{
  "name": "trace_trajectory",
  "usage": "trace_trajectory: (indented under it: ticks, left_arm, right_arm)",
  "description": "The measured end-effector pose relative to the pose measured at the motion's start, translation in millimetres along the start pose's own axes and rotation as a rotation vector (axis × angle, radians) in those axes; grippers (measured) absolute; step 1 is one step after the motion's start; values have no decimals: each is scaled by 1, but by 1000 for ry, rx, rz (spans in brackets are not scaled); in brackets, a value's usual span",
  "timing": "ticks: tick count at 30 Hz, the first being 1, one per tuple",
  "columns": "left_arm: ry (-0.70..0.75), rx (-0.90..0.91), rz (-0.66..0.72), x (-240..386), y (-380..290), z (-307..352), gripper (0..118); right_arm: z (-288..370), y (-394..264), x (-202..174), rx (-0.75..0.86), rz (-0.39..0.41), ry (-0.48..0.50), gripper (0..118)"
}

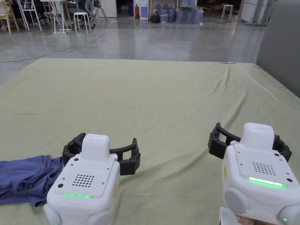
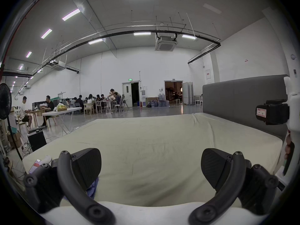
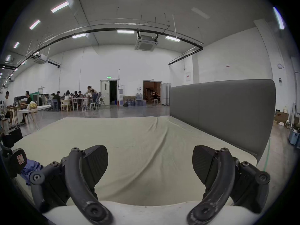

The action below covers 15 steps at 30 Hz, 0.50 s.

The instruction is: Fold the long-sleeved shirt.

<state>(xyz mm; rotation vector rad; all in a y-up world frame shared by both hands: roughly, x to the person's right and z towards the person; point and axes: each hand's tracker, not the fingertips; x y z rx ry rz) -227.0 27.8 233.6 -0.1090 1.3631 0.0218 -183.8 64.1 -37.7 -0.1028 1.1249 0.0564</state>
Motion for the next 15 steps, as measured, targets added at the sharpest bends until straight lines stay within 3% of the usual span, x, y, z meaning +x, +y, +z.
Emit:
trace_trajectory:
  ticks: [9,11,15]
  left_arm:
    - [-1,4,-4,1,1,1,118]
    - [0,3,-8,1,1,1,118]
    - [1,6,-7,1,2,1,118]
  right_arm:
    - [-5,-5,1,-16,-1,13,106]
    - [-5,-7,6,-27,-41,48,106]
    - [-6,-9,13,-44,-42,133,106]
